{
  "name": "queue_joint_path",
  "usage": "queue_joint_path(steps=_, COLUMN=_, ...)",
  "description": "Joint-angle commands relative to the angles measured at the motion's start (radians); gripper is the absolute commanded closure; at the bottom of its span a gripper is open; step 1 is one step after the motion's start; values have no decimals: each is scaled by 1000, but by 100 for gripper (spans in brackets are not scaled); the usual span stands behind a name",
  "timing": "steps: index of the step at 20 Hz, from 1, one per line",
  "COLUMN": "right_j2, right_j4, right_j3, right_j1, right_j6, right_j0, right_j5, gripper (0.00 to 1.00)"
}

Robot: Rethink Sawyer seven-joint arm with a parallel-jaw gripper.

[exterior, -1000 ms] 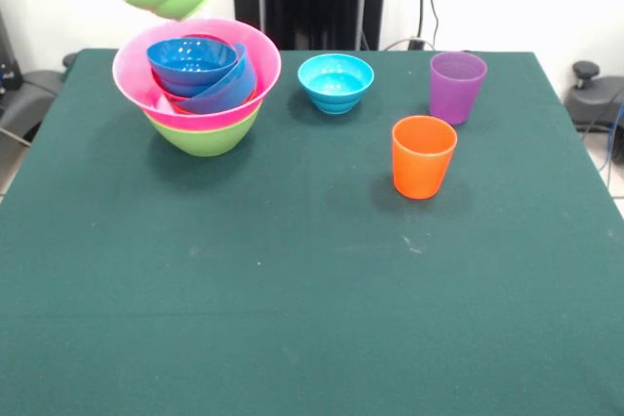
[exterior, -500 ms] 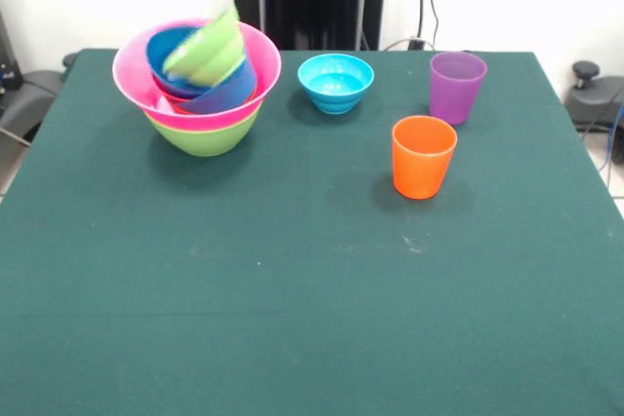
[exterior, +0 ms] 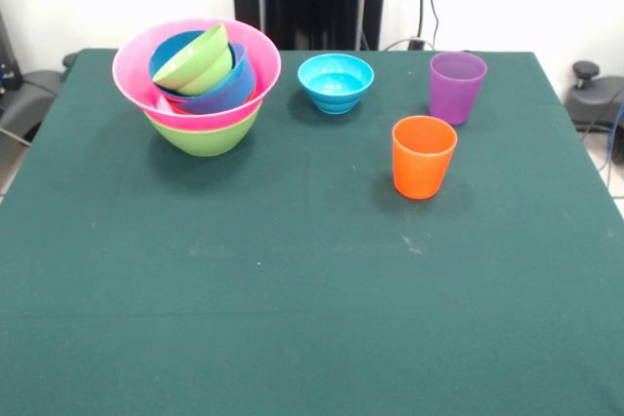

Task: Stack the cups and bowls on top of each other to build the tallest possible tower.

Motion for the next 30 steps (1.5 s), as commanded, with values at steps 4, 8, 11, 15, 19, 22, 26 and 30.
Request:
queue_joint_path(steps=4, right_j2=-91, right_j4=-74, right_j3=5, right_j1=102, right_j6=132, right_j0=107, right_j5=-89, gripper=0)
queue_joint_path(steps=8, right_j2=-158, right_j4=-50, right_j3=-41, right_j1=155, right_j6=204, right_j0=214, right_j5=-90, gripper=0)
queue_joint_path(steps=11, right_j2=-187, right_j4=-17, right_j3=-65, right_j1=174, right_j6=239, right_j0=289, right_j5=-92, gripper=0)
queue_joint_path(steps=15, right_j2=-244, right_j4=3, right_j3=-107, right_j1=154, right_j6=296, right_j0=385, right_j5=-74, gripper=0)
queue_joint_path(steps=19, right_j2=-299, right_j4=7, right_j3=-162, right_j1=152, right_j6=343, right_j0=469, right_j5=-54, gripper=0)
queue_joint_path(steps=22, right_j2=-318, right_j4=6, right_j3=-196, right_j1=182, right_j6=354, right_j0=499, right_j5=-64, gripper=0)
queue_joint_path(steps=26, right_j2=-335, right_j4=-3, right_j3=-243, right_j1=211, right_j6=362, right_j0=520, right_j5=-61, gripper=0)
queue_joint_path(steps=30, right_j2=-370, right_j4=-45, right_j3=-272, right_j1=245, right_j6=357, right_j0=538, right_j5=-69, gripper=0)
